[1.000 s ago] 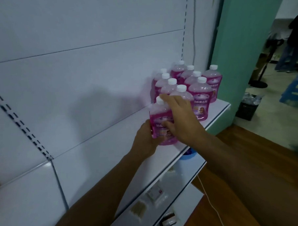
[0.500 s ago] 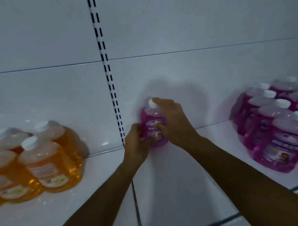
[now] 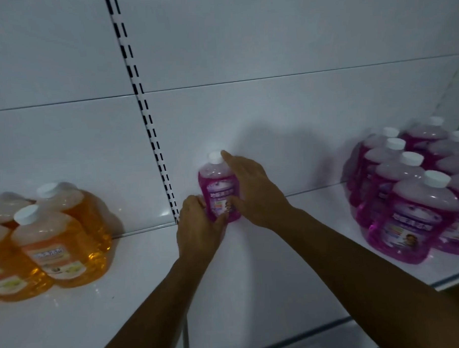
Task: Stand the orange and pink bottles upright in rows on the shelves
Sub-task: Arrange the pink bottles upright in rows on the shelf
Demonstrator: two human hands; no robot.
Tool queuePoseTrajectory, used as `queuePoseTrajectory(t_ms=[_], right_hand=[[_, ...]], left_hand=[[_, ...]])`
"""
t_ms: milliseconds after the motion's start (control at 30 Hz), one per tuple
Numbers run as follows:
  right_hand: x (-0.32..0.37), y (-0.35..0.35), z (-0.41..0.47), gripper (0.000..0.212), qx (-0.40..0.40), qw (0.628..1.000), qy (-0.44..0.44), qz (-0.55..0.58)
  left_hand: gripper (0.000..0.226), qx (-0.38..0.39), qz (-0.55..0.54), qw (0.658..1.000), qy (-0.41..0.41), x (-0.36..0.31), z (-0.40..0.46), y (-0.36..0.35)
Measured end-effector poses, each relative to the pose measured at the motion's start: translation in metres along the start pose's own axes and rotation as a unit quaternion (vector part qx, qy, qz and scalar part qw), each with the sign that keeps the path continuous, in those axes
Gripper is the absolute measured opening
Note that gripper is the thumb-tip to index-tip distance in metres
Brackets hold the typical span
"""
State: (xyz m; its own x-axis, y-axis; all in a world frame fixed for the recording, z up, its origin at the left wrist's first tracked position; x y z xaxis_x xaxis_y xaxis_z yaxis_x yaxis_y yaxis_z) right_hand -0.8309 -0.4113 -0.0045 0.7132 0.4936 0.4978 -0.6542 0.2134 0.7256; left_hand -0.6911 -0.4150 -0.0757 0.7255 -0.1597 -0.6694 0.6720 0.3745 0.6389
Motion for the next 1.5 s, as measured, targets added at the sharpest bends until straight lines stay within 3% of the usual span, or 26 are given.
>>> queuePoseTrajectory(t_ms=[133, 300, 500, 600, 833, 1033, 1133, 1367, 1500], right_hand=[[0.0, 0.044, -0.035, 0.082, -0.031, 0.995, 0.003, -0.098], [-0.003, 0.11, -0.093, 0.072, -0.11, 0.964, -0.027, -0.239], [-0.033, 0.183, -0.171, 0.078, -0.211, 0.901, -0.155, -0.347], [-0.065, 0.197, -0.198, 0.094, -0.186, 0.904, -0.249, -0.293], [-0.106, 0.201, -0.214, 0.086, -0.215, 0.942, -0.248, -0.076], [-0.113, 0.202, -0.205, 0.074, -0.23, 0.938, -0.25, -0.068], [-0.1, 0.196, -0.19, 0.07, -0.213, 0.947, -0.23, -0.066], [-0.062, 0.128, -0.106, 0.063, -0.162, 0.968, -0.157, 0.113], [-0.038, 0.078, -0.061, 0.065, -0.107, 0.971, -0.118, 0.177]], left_hand=[[0.034, 0.062, 0.027, 0.994, -0.086, -0.038, -0.022, -0.026], [0.058, 0.222, -0.009, 0.952, -0.208, -0.114, -0.066, -0.093], [0.071, 0.363, -0.088, 0.898, -0.233, -0.188, -0.121, -0.148], [0.051, 0.38, -0.137, 0.886, -0.227, -0.209, -0.136, -0.16], [0.033, 0.371, -0.18, 0.886, -0.214, -0.224, -0.13, -0.173], [0.049, 0.385, -0.21, 0.888, -0.142, -0.209, -0.118, -0.184], [0.044, 0.368, -0.215, 0.896, -0.129, -0.192, -0.109, -0.175], [0.041, 0.253, -0.222, 0.937, -0.092, -0.103, -0.057, -0.094], [0.043, 0.142, -0.212, 0.966, -0.046, -0.047, -0.038, -0.041]])
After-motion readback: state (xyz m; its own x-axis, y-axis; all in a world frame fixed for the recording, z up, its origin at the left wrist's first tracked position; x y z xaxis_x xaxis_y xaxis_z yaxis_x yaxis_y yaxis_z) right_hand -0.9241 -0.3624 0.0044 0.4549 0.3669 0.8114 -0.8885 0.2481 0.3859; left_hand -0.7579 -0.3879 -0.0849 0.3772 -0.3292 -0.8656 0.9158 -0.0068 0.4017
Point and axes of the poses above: each hand's wrist, its own z-axis towards the middle knuckle, its own y-axis out of the back of the hand, x = y × z, the point moved 8 cm from there along z, towards the middle knuckle, and after that the axes turned 7 degrees about z, right-handed, at the moved point
